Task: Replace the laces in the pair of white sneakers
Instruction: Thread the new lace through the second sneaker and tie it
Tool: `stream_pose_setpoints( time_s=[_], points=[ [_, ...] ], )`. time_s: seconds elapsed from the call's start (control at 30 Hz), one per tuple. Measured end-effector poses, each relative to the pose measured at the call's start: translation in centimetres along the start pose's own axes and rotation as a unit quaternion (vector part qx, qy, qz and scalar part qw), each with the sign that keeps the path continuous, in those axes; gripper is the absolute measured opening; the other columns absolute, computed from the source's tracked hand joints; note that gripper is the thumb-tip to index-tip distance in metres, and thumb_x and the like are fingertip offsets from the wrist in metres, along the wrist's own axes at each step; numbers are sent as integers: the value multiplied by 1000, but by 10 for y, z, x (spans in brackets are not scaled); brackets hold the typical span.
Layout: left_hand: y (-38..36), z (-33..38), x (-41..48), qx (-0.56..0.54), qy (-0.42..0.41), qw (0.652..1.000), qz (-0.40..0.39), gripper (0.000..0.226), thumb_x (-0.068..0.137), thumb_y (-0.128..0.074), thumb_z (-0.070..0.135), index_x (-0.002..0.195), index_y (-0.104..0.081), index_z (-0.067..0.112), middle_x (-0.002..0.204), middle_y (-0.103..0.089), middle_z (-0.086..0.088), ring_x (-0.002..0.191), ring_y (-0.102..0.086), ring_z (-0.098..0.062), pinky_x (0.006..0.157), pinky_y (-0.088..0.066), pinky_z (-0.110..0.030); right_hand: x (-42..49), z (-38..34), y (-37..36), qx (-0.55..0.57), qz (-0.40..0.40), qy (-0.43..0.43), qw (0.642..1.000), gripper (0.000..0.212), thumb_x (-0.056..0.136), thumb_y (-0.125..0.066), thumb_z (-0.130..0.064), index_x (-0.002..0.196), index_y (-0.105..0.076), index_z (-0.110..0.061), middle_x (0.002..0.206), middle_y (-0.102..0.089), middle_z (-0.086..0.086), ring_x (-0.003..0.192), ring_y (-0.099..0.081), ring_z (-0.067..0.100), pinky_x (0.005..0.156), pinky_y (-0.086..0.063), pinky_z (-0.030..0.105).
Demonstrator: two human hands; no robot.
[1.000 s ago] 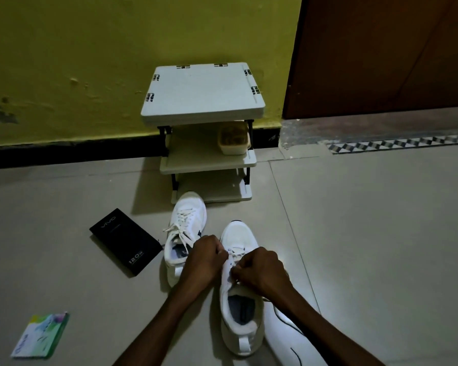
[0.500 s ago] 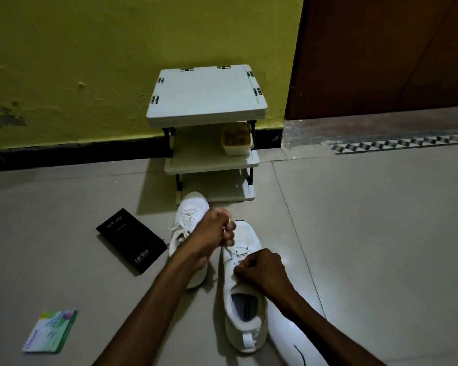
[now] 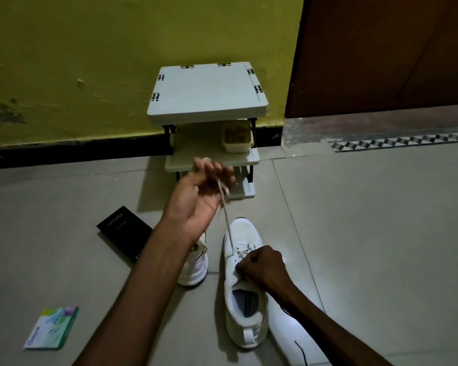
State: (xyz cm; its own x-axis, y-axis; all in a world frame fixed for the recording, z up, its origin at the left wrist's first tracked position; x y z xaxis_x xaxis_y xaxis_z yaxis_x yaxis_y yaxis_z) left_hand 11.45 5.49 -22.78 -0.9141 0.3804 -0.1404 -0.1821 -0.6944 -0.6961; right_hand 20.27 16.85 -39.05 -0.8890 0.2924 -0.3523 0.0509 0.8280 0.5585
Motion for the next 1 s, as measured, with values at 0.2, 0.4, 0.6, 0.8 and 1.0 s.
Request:
stream_pose_setpoints(
  time_s=[0.2, 0.4, 0.6, 0.8, 1.0],
  points=[
    [7, -31, -1, 748, -11, 664, 1, 36, 102, -44, 37, 89, -70, 15, 85, -67, -2, 77, -63, -17, 65, -45, -27, 3, 4, -2, -13, -3, -14, 1000, 17, 64, -67, -24, 53, -56, -17, 52, -42, 1, 50, -39, 12, 48, -29, 23],
    [73, -109, -22, 910, 136, 382, -79, 32, 99, -48, 32, 121, -59, 11, 128, -59, -13, 119, -55, -30, 93, -42, -34, 0, 3, 3, -11, 3, -15, 1000, 48, 69, -73, -23, 37, -38, -13, 34, -31, -7, 39, -29, 7, 40, -24, 18],
    [63, -63, 7, 666, 92, 739, -53, 46, 98, -53, 36, 54, -62, 24, 60, -61, 4, 62, -56, -16, 67, -43, -31, 4, 5, -1, -13, -8, -20, 1000, 19, 69, -71, -22, 56, -63, -11, 52, -47, 0, 49, -43, 12, 47, -35, 22],
    [62, -51, 2, 834, 24, 550, -18, 23, 98, -45, 23, 91, -67, 20, 89, -68, -2, 83, -61, -21, 71, -43, -28, 3, 8, 0, 15, -25, -26, 999, 23, 70, -78, -29, 67, -73, -7, 61, -65, 4, 58, -57, 10, 58, -47, 25],
    [45, -35, -7, 553, -15, 833, 9, 28, 104, -40, 20, 99, -66, 14, 88, -76, 1, 86, -70, -15, 79, -55, -29, -13, -25, 24, 16, -12, 77, 997, 4, 79, -77, -26, 78, -77, -22, 76, -72, -8, 71, -65, 3, 70, -54, 20]
  ],
)
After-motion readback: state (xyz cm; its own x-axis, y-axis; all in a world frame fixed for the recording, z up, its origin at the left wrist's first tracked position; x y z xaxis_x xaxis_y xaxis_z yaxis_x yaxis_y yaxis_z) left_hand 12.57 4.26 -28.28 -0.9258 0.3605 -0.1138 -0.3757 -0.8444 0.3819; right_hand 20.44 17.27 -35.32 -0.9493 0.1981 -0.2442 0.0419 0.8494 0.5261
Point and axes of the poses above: each hand's wrist, its own x-axis towards the middle knuckle, its own y-axis out of the back of the hand, z = x × y, the point moved 10 cm from there along x, towards the middle knuckle
